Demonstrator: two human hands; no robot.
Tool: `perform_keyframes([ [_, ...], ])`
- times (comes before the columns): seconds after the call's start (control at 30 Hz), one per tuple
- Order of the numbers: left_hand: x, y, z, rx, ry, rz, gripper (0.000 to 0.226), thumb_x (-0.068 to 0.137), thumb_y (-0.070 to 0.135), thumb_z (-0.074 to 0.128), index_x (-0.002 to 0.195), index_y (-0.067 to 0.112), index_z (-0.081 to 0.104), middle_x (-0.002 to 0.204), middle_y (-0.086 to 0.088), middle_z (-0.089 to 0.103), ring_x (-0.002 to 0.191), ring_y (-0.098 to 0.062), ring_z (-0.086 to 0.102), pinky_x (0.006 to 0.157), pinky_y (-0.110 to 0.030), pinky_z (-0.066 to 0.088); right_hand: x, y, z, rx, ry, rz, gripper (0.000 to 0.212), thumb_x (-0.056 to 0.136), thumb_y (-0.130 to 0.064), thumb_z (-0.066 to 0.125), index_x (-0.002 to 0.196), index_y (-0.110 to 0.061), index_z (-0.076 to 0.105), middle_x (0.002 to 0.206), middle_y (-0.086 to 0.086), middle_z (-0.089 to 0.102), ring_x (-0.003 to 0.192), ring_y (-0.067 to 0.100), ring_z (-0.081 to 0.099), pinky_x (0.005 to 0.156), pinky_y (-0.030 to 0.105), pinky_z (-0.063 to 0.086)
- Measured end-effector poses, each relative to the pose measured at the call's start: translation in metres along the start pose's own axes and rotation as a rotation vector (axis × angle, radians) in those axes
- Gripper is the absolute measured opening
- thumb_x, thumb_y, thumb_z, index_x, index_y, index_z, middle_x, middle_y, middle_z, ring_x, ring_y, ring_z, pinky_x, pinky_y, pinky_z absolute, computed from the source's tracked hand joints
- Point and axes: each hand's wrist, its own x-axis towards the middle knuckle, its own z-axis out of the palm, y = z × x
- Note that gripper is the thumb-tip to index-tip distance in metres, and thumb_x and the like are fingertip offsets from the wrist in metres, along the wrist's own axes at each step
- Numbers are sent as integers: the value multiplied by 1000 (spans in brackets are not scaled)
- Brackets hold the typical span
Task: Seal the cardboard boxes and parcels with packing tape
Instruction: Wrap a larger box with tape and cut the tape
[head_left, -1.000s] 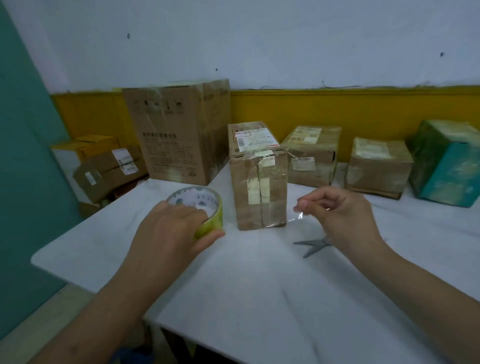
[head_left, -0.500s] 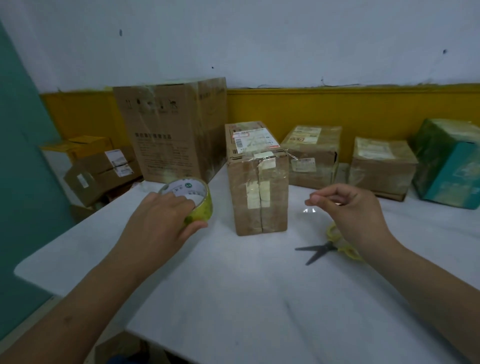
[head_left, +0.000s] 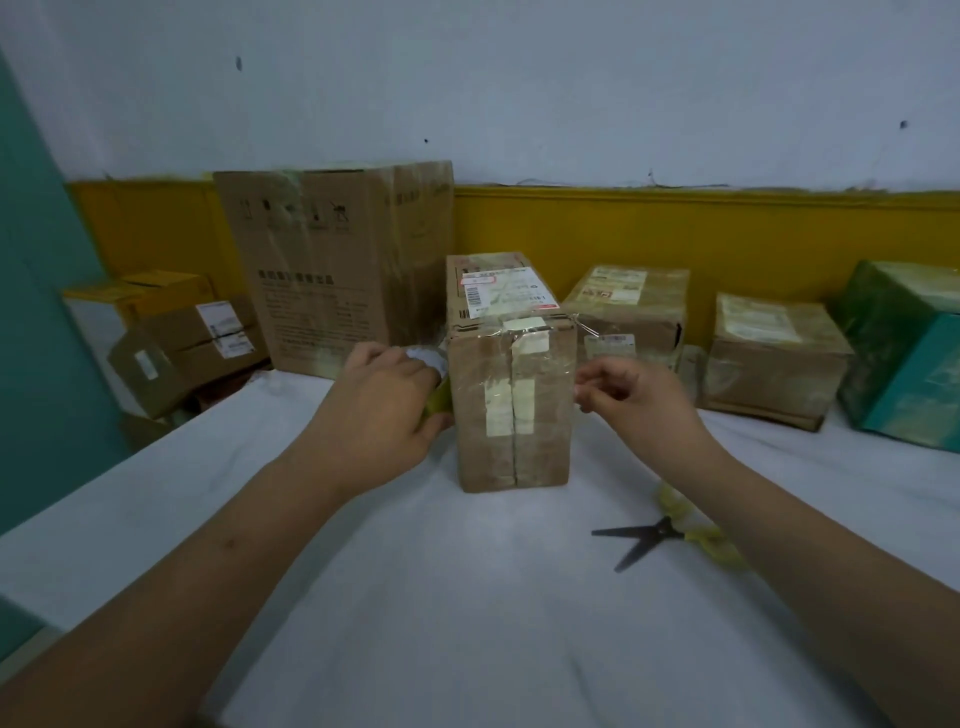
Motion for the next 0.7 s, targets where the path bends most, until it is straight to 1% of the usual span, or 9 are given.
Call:
perform_keyframes([
  [0.1,-5,-3,9,-62,33,-23,33,86,45,50,91,17,68,88,3,70,88,-20,61,89,-34,33,0,2,4,-122,11,-57,20,88,-25,71,96,-43,64,90,-22,68,75,0,65,79,32,57],
  [0.17,-9,-5,15,-111,42,-36,42,88,48,41,97,18,68,93,3,69,91,-18,61,87,-29,30,3,4,5,-174,41,-15,55,83,-38,75,133,-39,51,104,-22,60,73,0,62,69,23,51],
  [0.23,-11,-4,20,-190,55,-50,41,89,50,40,97,21,68,92,5,68,88,-15,59,84,-29,32,5,4,5,-199,105,70,79,76,-44,79,144,-28,43,112,-14,57,73,1,61,70,23,49],
  [0.3,-9,3,20,-243,82,-53,36,90,52,44,91,24,66,88,8,66,83,-13,58,83,-30,37,-3,2,10,-219,154,16,44,84,-30,75,126,-21,61,100,-10,65,73,-4,58,73,20,52],
  [0.37,-9,13,19,-261,135,-48,31,88,51,48,82,24,64,83,8,66,79,-14,58,78,-31,39,-19,-2,15,-229,234,-28,16,94,-14,60,107,-19,69,90,-11,68,69,-10,53,66,5,43],
  [0.43,-10,21,20,-270,196,-58,26,86,46,56,80,22,65,81,5,67,77,-16,59,74,-28,38,-34,-7,16,-157,282,-13,28,100,-14,47,117,-20,68,91,-9,71,71,-6,57,62,5,39],
  [0.5,-12,26,23,-293,226,-85,23,84,43,62,79,20,66,78,4,67,71,-15,58,68,-25,34,-47,-21,18,16,238,65,42,103,-35,42,143,-25,49,92,-22,58,88,-2,61,68,14,45],
  [0.6,-13,32,25,-311,222,-111,25,84,42,61,70,21,61,68,6,61,60,-12,48,61,-24,30,-56,-37,37,91,164,55,98,80,-68,60,156,-30,10,128,-18,53,117,-7,52,94,14,44],
  [0.7,-12,35,21,-301,223,-78,22,84,39,61,68,23,57,65,8,59,57,-6,37,56,-23,27,-48,-34,57,25,266,58,129,55,-66,82,152,-21,11,149,0,35,139,14,33,114,39,36],
])
